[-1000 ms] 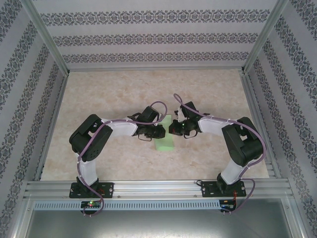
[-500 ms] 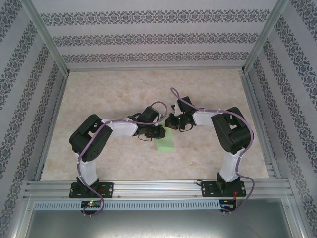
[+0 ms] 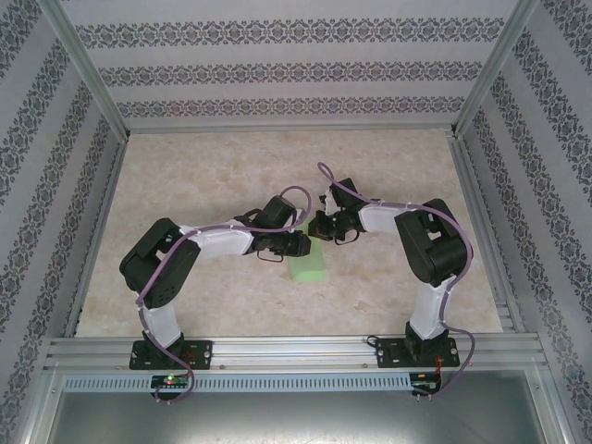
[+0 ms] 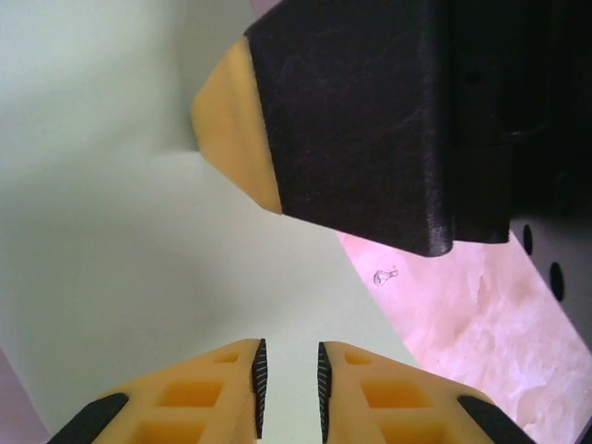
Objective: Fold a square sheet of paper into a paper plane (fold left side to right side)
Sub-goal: Hold the square sheet of paper at the center of the table, then first fold the square sheet of paper in half at the center of the table.
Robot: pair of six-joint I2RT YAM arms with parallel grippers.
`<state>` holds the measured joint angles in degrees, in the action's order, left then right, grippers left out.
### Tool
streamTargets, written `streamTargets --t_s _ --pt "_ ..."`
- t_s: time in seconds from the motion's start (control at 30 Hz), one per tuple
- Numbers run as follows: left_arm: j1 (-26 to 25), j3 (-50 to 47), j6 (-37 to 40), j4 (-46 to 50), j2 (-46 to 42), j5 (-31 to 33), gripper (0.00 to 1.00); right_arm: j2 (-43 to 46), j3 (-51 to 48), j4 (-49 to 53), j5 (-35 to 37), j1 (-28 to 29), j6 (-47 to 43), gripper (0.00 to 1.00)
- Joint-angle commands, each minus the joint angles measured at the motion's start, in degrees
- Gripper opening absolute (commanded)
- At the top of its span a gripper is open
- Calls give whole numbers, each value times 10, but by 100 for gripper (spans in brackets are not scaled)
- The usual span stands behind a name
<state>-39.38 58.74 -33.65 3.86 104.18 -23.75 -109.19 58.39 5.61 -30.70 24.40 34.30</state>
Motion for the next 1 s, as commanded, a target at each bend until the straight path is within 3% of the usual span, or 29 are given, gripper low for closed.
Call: streamTargets --t_s 0.0,0.4,0.67,0.97 --pt "-8 -5 -2 8 9 1 25 -20 -4 51 29 5 -9 0" --pt "-8 -56 -1 -18 11 -19 20 -20 1 63 39 6 -11 0" --pt "-15 -120 18 -27 -30 -40 10 -20 6 74 44 3 -14 0" --pt "-35 -175 46 -23 -84 -71 8 -22 7 77 47 1 -15 0"
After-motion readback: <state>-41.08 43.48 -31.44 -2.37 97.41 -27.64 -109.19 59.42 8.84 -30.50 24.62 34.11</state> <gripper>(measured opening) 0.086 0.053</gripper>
